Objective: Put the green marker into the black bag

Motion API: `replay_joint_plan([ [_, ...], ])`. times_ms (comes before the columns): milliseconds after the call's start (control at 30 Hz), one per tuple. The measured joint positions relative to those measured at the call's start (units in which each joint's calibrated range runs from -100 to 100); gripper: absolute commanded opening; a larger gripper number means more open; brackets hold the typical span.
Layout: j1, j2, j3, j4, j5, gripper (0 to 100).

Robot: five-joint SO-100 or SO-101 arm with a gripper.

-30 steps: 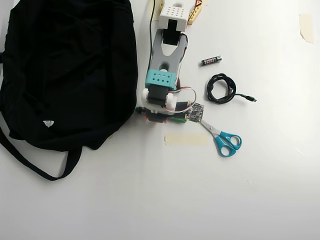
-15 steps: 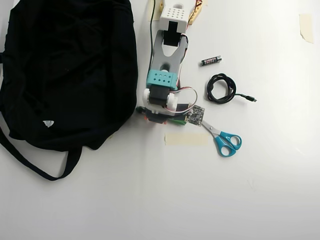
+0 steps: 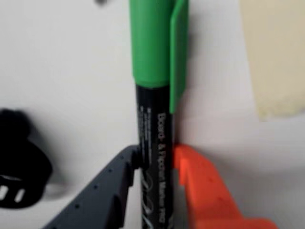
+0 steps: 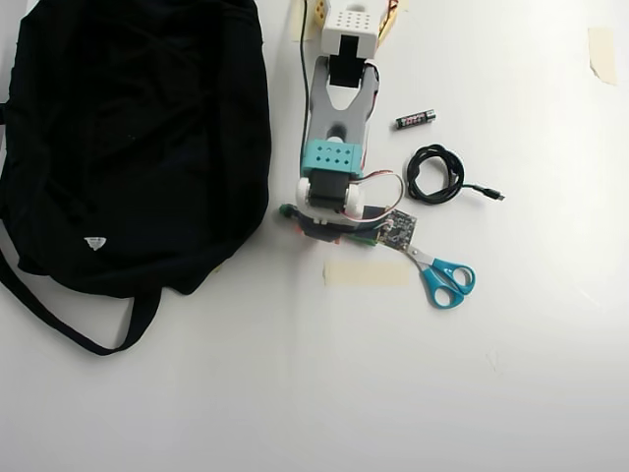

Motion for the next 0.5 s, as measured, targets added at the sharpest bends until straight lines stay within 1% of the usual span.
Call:
replay_joint_plan([
  [500, -0.2, -3.2, 0.5, 0.0, -3.1, 2],
])
